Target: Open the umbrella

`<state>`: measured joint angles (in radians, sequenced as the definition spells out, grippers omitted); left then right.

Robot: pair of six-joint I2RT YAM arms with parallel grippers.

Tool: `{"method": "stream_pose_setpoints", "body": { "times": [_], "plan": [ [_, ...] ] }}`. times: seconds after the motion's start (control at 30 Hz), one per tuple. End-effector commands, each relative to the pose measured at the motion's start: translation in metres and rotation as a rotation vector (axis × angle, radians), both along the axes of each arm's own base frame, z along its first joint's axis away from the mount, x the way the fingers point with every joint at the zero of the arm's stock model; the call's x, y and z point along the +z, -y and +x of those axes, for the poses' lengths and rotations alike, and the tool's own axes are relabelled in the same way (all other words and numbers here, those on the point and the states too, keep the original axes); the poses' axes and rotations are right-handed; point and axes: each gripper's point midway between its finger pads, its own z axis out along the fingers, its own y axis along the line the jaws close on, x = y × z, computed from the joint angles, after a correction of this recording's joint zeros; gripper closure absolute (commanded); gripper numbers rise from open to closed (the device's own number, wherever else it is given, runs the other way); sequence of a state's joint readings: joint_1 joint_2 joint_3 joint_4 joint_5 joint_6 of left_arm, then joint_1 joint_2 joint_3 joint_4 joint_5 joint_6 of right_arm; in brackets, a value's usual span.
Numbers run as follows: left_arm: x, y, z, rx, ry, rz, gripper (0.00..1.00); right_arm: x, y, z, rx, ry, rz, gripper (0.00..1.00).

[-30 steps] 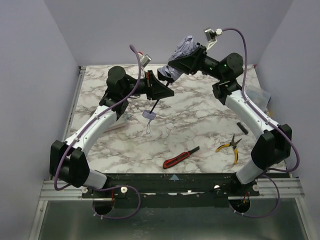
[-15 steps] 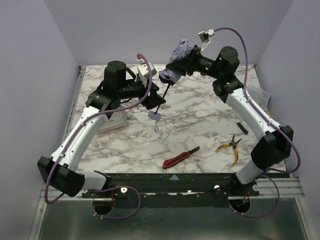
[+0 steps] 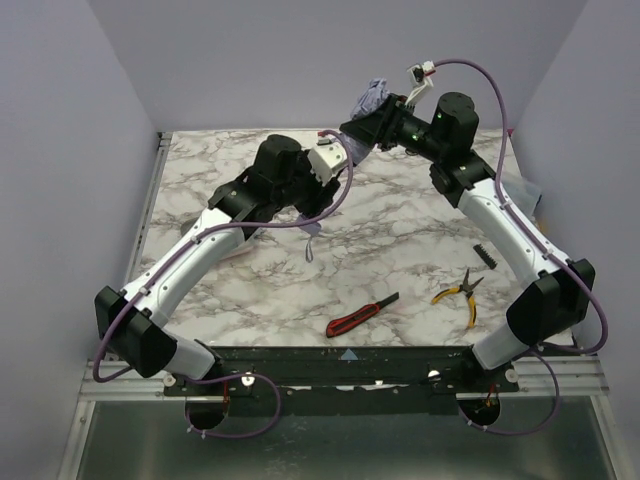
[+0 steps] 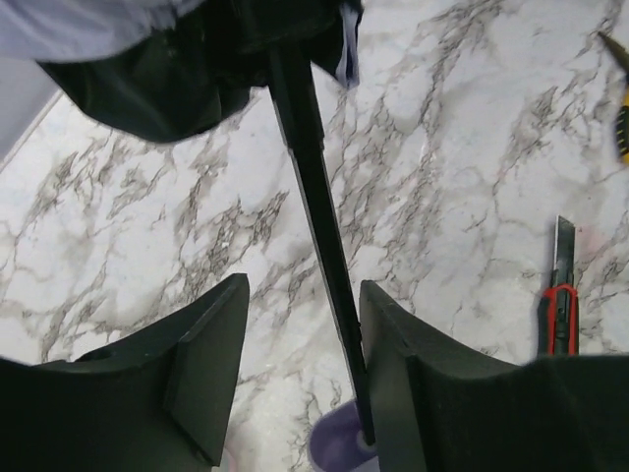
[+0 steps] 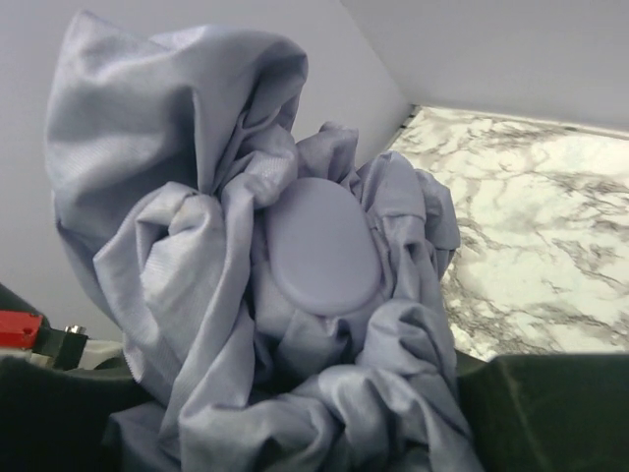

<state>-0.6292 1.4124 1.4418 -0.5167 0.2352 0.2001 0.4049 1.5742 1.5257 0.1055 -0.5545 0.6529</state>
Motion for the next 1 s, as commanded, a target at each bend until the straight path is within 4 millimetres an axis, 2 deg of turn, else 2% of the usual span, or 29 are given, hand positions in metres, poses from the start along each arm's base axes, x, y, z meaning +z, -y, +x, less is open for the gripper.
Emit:
{"method": "stream_pose_setpoints", "body": {
  "times": [0.0,0.1,0.23,0.4,0.6,0.73,0.97],
  "plan": [
    [-0.027,-0.021,0.001,0.058,-0.022,0.159,0.52,0.035,0.019,0.002,-0.134,0.072,-0.007,1.00],
    [-0.054,-0.030,-0.011,0.038,-0.072,0.222,0.56,0.038,0.027,0.008,-0.184,0.084,-0.022,1.00],
    [-0.091,-0.046,-0.029,0.028,-0.152,0.283,0.56,0.047,0.036,0.014,-0.200,0.086,-0.001,1.00],
    [-0.126,-0.065,-0.042,0.048,-0.227,0.317,0.56,0.065,0.059,0.028,-0.233,0.104,0.036,1.00],
    [-0.152,-0.079,-0.051,0.058,-0.277,0.351,0.55,0.086,0.085,0.044,-0.292,0.148,0.061,1.00],
    [-0.166,-0.085,-0.057,0.052,-0.293,0.379,0.56,0.103,0.111,0.060,-0.344,0.176,0.089,1.00],
    [-0.182,-0.092,-0.068,0.044,-0.337,0.407,0.60,0.123,0.140,0.071,-0.402,0.229,0.114,1.00]
  ]
}}
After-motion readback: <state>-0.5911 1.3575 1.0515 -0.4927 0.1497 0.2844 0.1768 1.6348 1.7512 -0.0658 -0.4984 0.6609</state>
